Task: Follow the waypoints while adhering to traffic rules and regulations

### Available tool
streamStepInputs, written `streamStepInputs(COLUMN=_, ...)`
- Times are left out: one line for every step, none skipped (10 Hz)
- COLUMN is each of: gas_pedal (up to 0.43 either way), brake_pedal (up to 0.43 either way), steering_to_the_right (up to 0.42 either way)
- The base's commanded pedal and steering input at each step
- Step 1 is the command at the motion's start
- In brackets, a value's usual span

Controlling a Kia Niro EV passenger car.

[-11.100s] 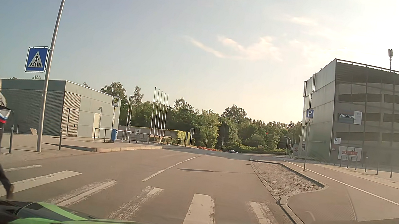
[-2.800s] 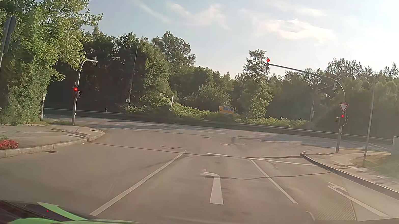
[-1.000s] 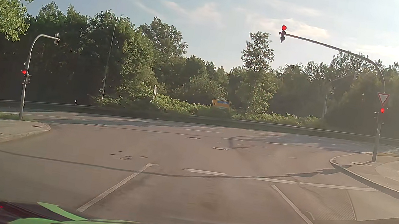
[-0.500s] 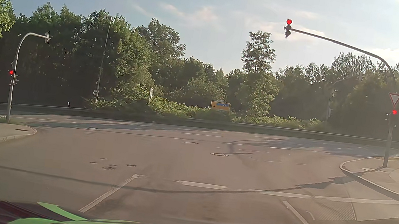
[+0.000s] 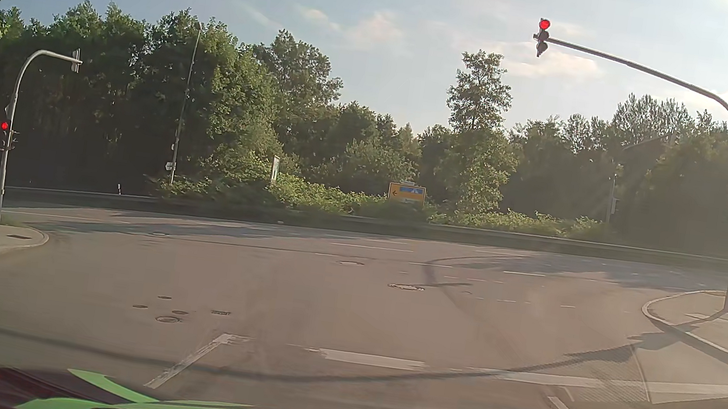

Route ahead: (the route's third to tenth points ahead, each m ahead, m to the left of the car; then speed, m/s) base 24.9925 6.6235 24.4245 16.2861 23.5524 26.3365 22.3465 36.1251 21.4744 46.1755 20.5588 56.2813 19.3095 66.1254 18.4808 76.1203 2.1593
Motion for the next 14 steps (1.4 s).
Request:
streamStepInputs(gas_pedal=0.000, brake_pedal=0.189, steering_to_the_right=-0.022)
streamStepInputs(gas_pedal=0.000, brake_pedal=0.189, steering_to_the_right=-0.020)
streamStepInputs(gas_pedal=0.000, brake_pedal=0.183, steering_to_the_right=-0.019)
streamStepInputs(gas_pedal=0.000, brake_pedal=0.183, steering_to_the_right=-0.018)
streamStepInputs(gas_pedal=0.000, brake_pedal=0.171, steering_to_the_right=-0.019)
streamStepInputs(gas_pedal=0.000, brake_pedal=0.165, steering_to_the_right=-0.020)
streamStepInputs(gas_pedal=0.000, brake_pedal=0.159, steering_to_the_right=-0.020)
streamStepInputs(gas_pedal=0.000, brake_pedal=0.159, steering_to_the_right=-0.020)
streamStepInputs(gas_pedal=0.000, brake_pedal=0.165, steering_to_the_right=-0.020)
streamStepInputs(gas_pedal=0.000, brake_pedal=0.159, steering_to_the_right=-0.020)
streamStepInputs(gas_pedal=0.000, brake_pedal=0.152, steering_to_the_right=-0.020)
streamStepInputs(gas_pedal=0.000, brake_pedal=0.146, steering_to_the_right=-0.020)
streamStepInputs(gas_pedal=0.000, brake_pedal=0.140, steering_to_the_right=-0.020)
streamStepInputs(gas_pedal=0.000, brake_pedal=0.122, steering_to_the_right=-0.020)
